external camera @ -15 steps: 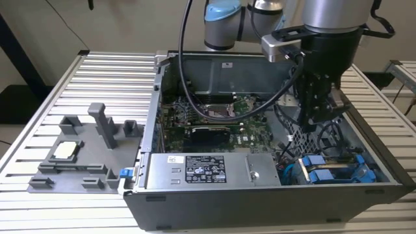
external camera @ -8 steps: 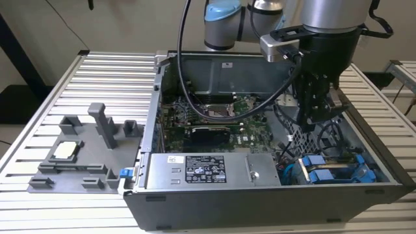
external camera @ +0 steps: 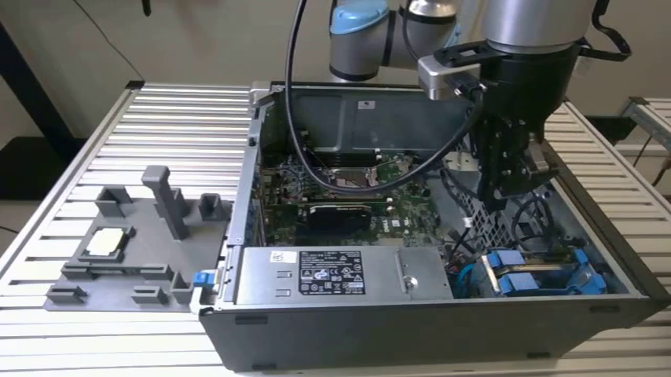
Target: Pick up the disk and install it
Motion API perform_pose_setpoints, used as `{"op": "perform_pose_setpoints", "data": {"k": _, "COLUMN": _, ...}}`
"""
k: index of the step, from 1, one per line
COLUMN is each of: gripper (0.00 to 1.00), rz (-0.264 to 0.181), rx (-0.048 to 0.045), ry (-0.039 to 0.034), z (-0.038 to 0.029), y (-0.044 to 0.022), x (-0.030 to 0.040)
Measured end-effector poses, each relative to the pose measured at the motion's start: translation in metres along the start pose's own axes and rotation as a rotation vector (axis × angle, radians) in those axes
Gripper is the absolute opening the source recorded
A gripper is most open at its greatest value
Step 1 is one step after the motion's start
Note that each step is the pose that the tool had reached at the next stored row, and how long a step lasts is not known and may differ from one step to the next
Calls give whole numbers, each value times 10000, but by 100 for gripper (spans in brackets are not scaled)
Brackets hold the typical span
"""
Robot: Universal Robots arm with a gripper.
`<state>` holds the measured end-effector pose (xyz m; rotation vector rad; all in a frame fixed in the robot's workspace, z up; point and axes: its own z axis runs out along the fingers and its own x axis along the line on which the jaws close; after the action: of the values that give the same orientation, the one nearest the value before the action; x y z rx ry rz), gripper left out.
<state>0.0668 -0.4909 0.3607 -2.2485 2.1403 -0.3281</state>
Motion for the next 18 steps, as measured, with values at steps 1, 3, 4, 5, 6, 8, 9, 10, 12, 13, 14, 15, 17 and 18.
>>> {"op": "perform_pose_setpoints", "data": {"k": 1, "gripper": 27, "rz": -8, "rx": 11, "ry": -3, "z": 2, "y": 0, "x": -3}}
{"op": "perform_pose_setpoints", "data": {"k": 3, "gripper": 27, "rz": -20, "rx": 33, "ry": -6, "z": 6, "y": 1, "x": -7}}
{"op": "perform_pose_setpoints", "data": {"k": 4, "gripper": 27, "rz": -24, "rx": 42, "ry": -5, "z": 8, "y": 1, "x": -9}}
{"op": "perform_pose_setpoints", "data": {"k": 5, "gripper": 27, "rz": -27, "rx": 48, "ry": -5, "z": 8, "y": 1, "x": -11}}
{"op": "perform_pose_setpoints", "data": {"k": 6, "gripper": 27, "rz": -31, "rx": 57, "ry": -5, "z": 9, "y": 1, "x": -13}}
{"op": "perform_pose_setpoints", "data": {"k": 8, "gripper": 27, "rz": -51, "rx": 79, "ry": -6, "z": 9, "y": 1, "x": -16}}
{"op": "perform_pose_setpoints", "data": {"k": 9, "gripper": 27, "rz": -63, "rx": 91, "ry": -6, "z": 10, "y": 1, "x": -17}}
{"op": "perform_pose_setpoints", "data": {"k": 10, "gripper": 27, "rz": -74, "rx": 100, "ry": -6, "z": 10, "y": 1, "x": -17}}
{"op": "perform_pose_setpoints", "data": {"k": 12, "gripper": 25, "rz": -80, "rx": 105, "ry": -5, "z": 10, "y": 1, "x": -17}}
{"op": "perform_pose_setpoints", "data": {"k": 13, "gripper": 25, "rz": -81, "rx": 107, "ry": -4, "z": 10, "y": 1, "x": -17}}
{"op": "perform_pose_setpoints", "data": {"k": 14, "gripper": 18, "rz": -82, "rx": 108, "ry": -4, "z": 10, "y": 1, "x": -17}}
{"op": "perform_pose_setpoints", "data": {"k": 15, "gripper": 18, "rz": -83, "rx": 109, "ry": -4, "z": 10, "y": 1, "x": -17}}
{"op": "perform_pose_setpoints", "data": {"k": 17, "gripper": 18, "rz": -83, "rx": 110, "ry": -3, "z": 10, "y": 1, "x": -17}}
{"op": "perform_pose_setpoints", "data": {"k": 18, "gripper": 16, "rz": -84, "rx": 110, "ry": 2, "z": 11, "y": 1, "x": -18}}
